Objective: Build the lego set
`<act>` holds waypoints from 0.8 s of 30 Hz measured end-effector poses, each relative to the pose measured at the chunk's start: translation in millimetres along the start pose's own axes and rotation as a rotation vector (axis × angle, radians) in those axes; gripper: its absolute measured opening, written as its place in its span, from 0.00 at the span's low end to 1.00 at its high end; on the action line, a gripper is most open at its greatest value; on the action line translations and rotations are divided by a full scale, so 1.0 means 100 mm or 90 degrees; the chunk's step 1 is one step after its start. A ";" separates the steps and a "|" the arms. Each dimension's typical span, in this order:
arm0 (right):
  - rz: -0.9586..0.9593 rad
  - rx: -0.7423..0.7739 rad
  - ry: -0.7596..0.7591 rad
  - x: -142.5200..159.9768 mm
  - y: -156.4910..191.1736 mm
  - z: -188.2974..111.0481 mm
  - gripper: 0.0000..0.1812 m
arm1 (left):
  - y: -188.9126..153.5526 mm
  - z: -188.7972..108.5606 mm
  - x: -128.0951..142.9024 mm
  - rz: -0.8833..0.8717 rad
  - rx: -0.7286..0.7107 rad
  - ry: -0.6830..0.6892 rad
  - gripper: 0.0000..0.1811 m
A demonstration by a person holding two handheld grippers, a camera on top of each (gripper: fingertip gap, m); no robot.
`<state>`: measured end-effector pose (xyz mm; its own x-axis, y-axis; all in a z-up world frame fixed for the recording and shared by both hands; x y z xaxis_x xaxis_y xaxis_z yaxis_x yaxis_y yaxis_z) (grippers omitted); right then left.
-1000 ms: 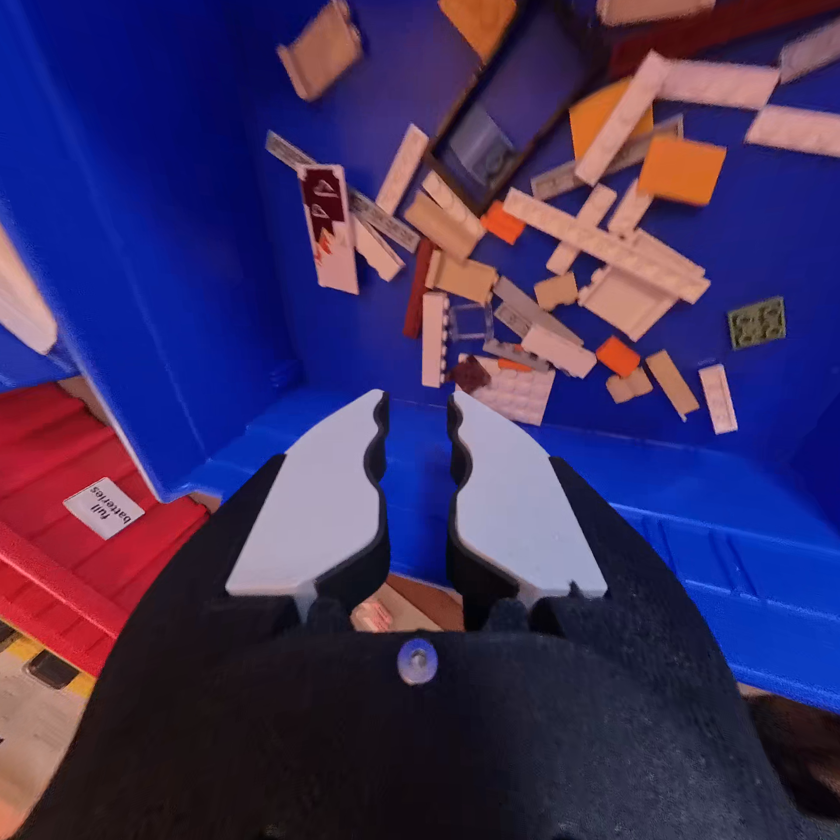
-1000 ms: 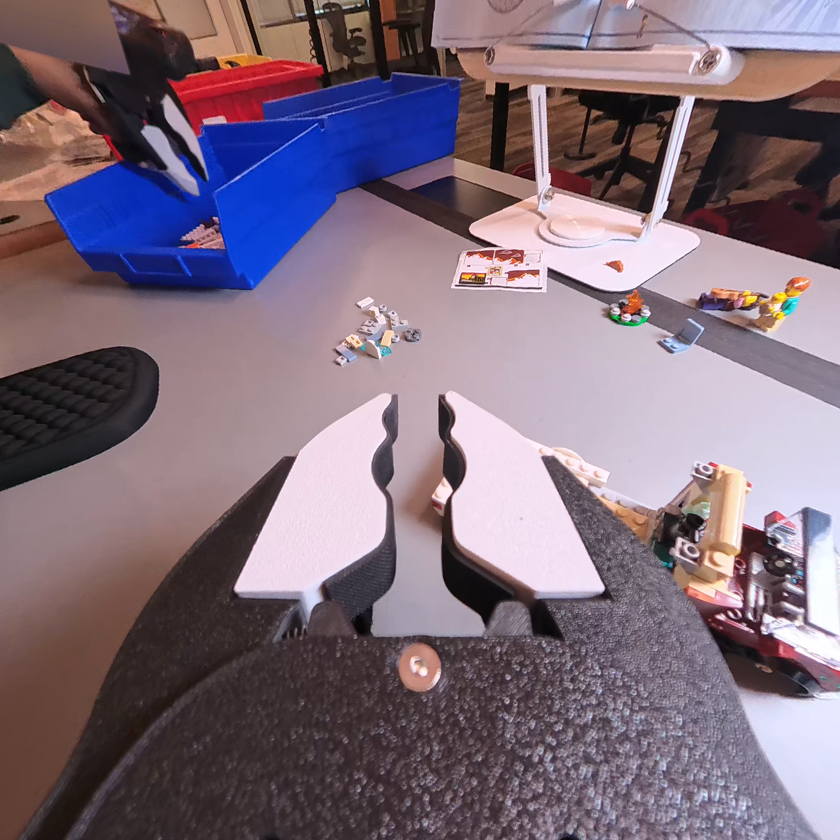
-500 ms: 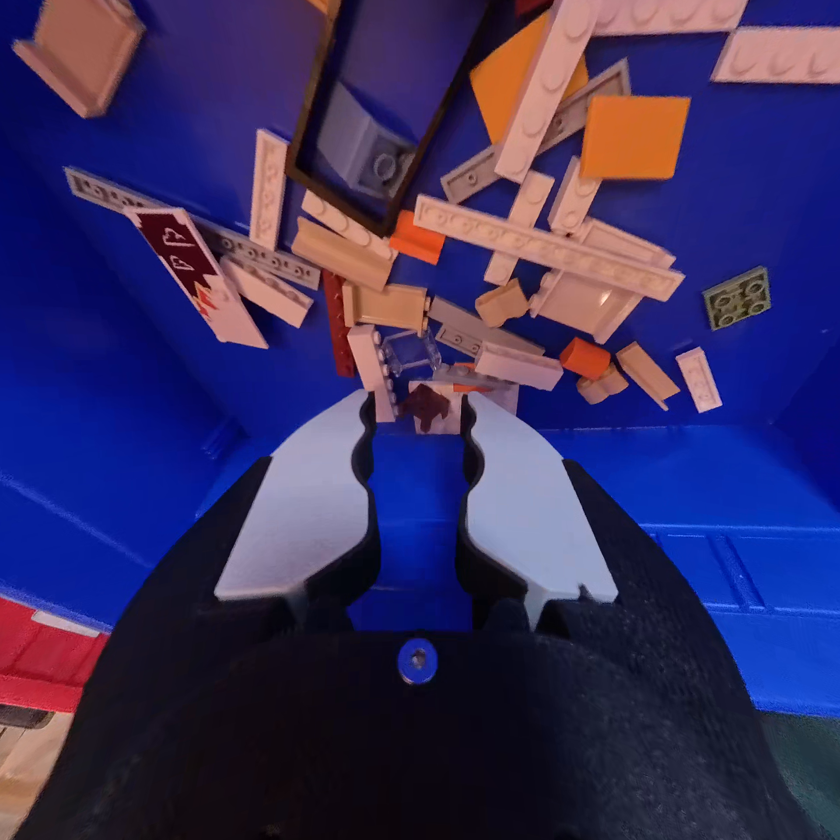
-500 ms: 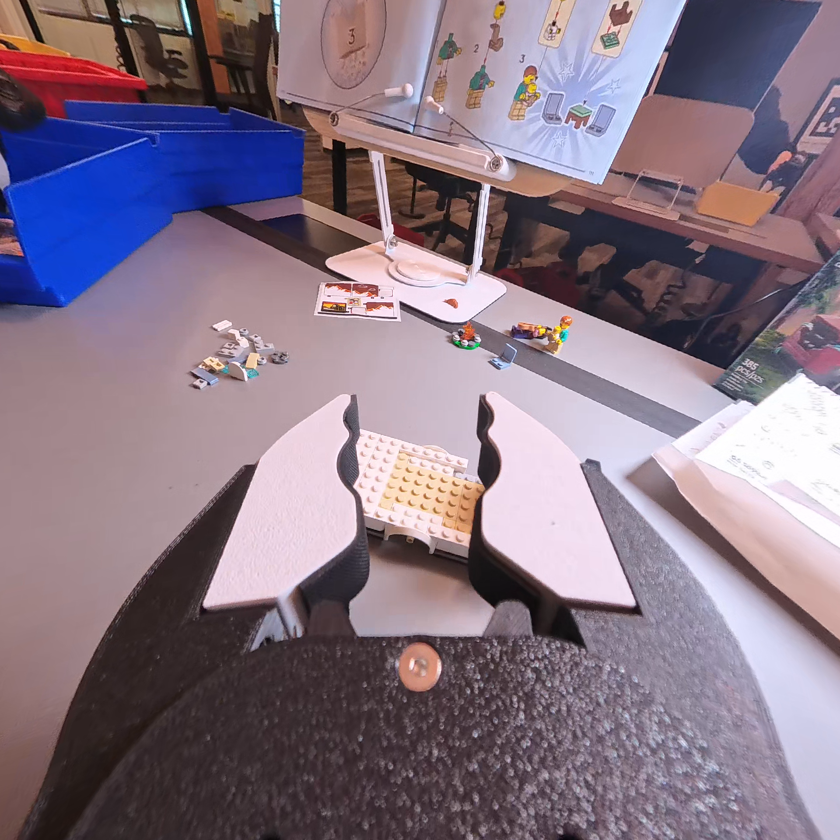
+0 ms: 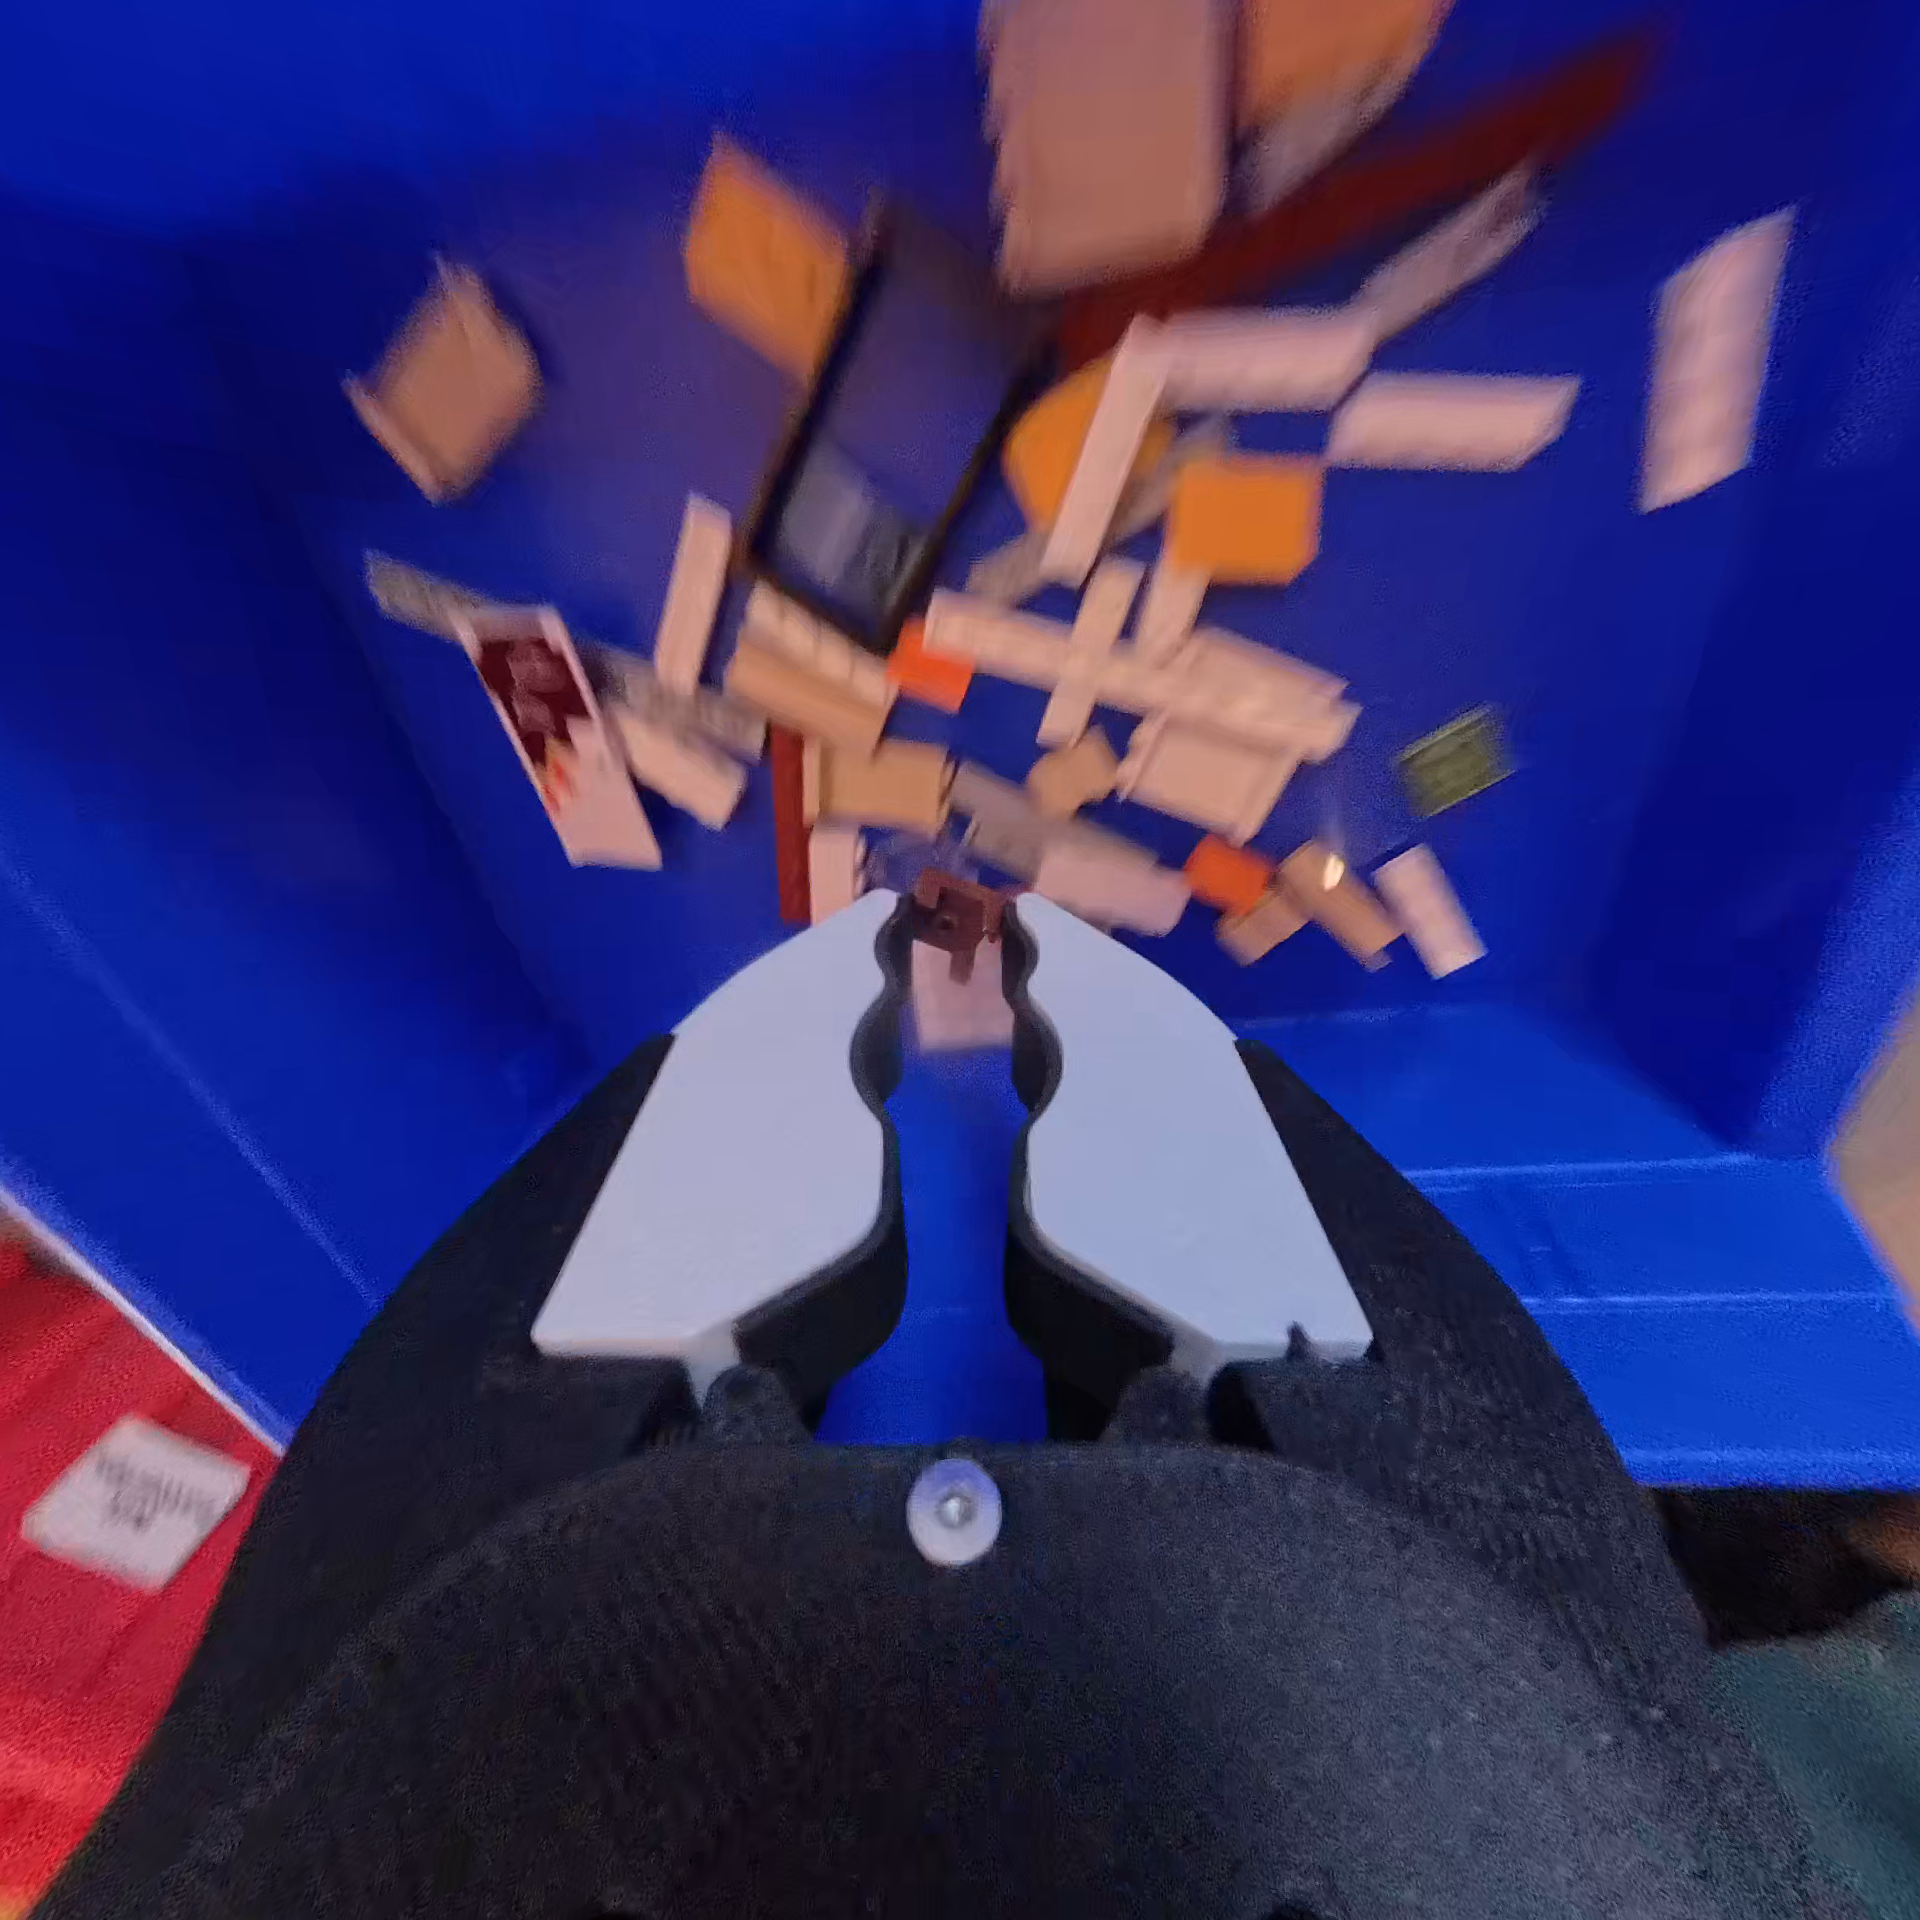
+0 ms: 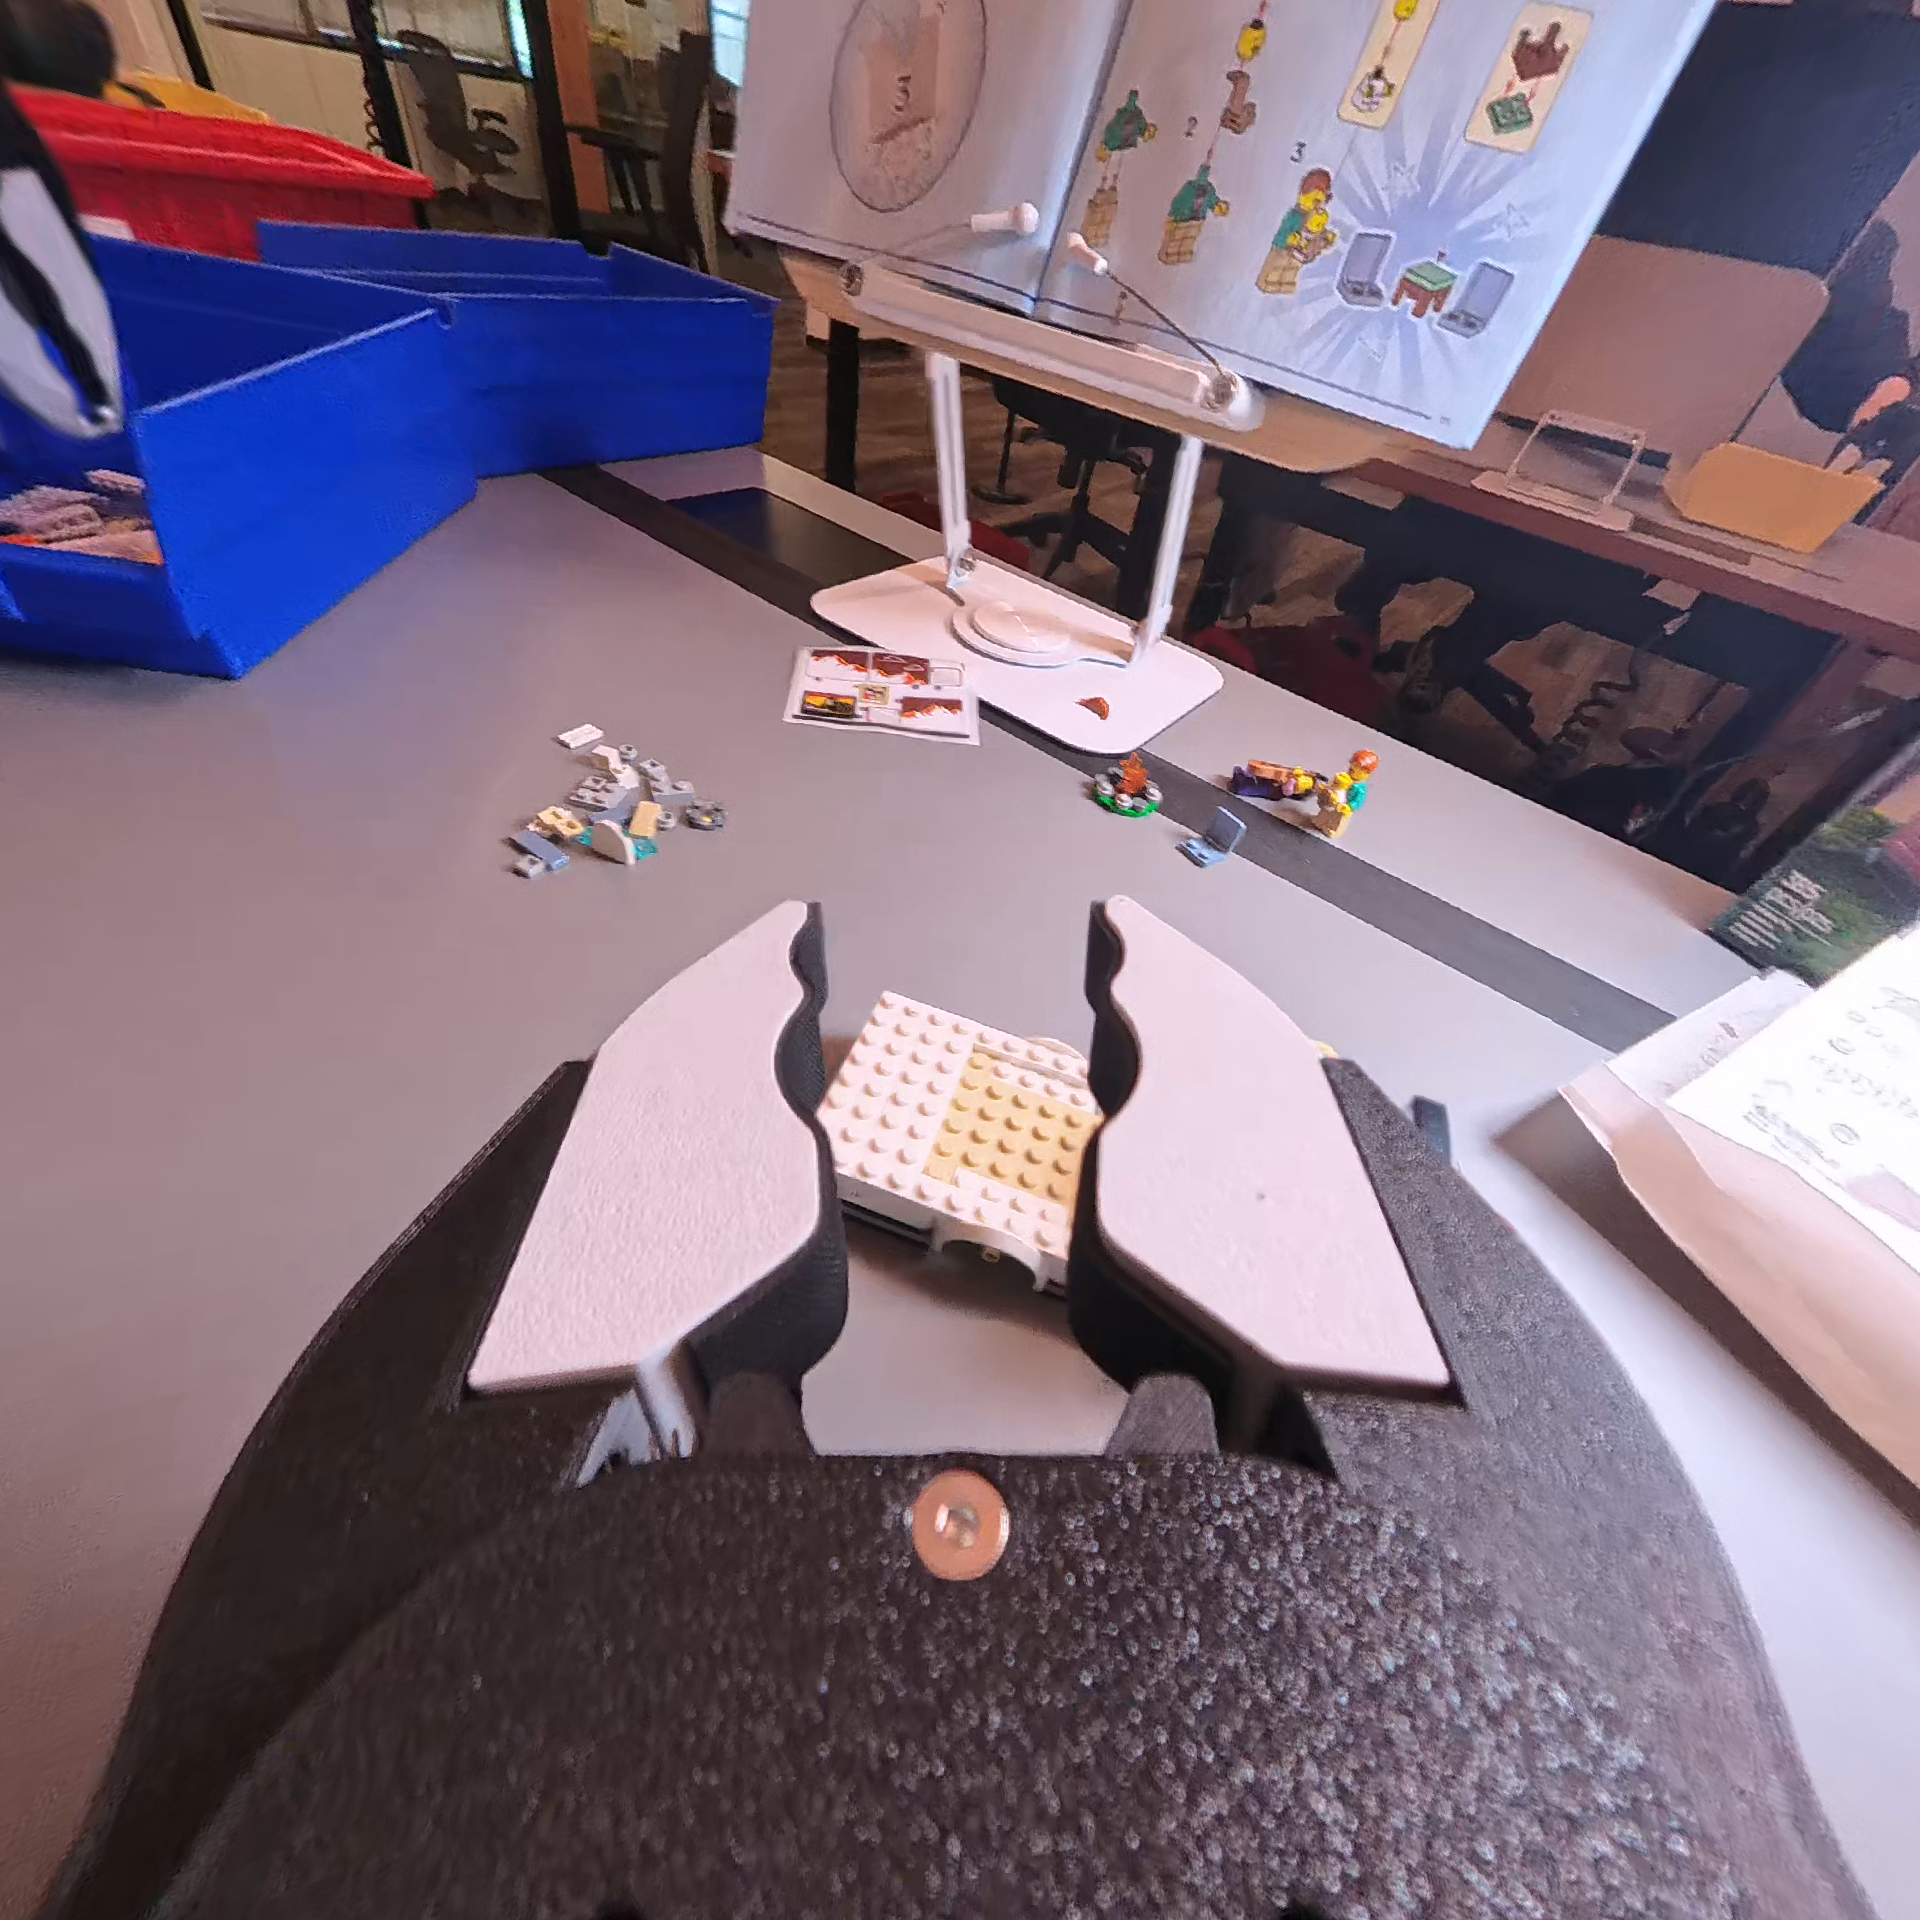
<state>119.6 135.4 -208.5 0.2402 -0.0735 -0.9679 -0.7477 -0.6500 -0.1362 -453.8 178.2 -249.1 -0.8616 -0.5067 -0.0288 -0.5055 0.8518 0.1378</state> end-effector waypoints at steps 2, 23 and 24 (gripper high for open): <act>-0.020 -0.033 -0.012 -0.08 0.14 0.04 0.27 | -0.16 -0.33 -0.31 0.014 0.031 -0.208 0.09; -0.061 -0.498 -0.077 -0.79 1.98 0.66 0.11 | -2.39 -1.00 -2.04 0.054 0.470 -0.968 0.09; -0.072 -0.499 -0.069 -0.77 1.98 0.66 0.10 | -2.40 -0.98 -2.05 0.057 0.466 -0.961 0.09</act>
<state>-87.5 62.7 -174.9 0.1964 0.0724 -0.9778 -0.0604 -0.9945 -0.0858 -152.1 64.9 -179.6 0.0638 -0.2540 -0.9651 0.0049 0.9671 -0.2542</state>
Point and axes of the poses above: each gripper's, where its closed fingertips meet, z out along the fingers, x out of its underside, y = z × x across the jaws, the point moved 4 cm from there along -z, back along the fingers, and after that the axes turned 3 degrees about -x, right-handed, at the moved point
